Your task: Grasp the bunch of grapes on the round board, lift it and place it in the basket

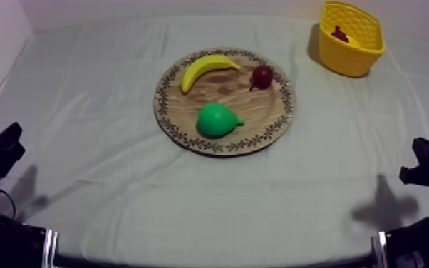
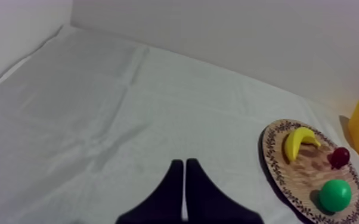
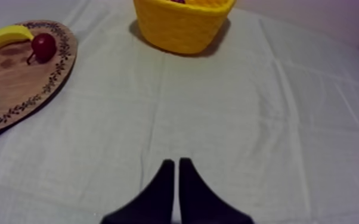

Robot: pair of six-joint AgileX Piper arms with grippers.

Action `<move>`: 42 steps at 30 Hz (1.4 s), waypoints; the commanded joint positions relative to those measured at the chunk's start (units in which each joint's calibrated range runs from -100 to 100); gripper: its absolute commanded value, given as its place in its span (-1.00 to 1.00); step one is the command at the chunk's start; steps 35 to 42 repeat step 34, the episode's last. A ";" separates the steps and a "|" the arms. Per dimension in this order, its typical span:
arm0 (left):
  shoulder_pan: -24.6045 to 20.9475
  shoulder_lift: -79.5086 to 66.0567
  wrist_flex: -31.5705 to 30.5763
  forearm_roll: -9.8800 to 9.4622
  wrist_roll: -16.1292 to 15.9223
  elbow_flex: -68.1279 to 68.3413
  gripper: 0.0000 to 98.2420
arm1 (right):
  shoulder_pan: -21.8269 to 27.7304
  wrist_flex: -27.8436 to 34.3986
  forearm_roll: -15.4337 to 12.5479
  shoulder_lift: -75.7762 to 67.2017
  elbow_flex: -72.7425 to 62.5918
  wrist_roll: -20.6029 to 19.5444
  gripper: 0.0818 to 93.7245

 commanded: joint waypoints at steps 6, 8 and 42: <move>-0.03 0.00 -0.02 0.00 -0.01 0.00 -1.00 | 0.01 -1.11 -0.41 -0.98 0.47 -0.60 -0.99; -0.03 0.00 -0.02 0.00 0.01 0.00 -1.00 | 0.06 -1.44 -0.83 -1.02 0.63 -0.33 -0.99; -0.03 0.00 -0.02 0.00 0.00 0.00 -1.00 | -0.67 -10.11 -2.39 -1.07 3.27 -3.00 -1.00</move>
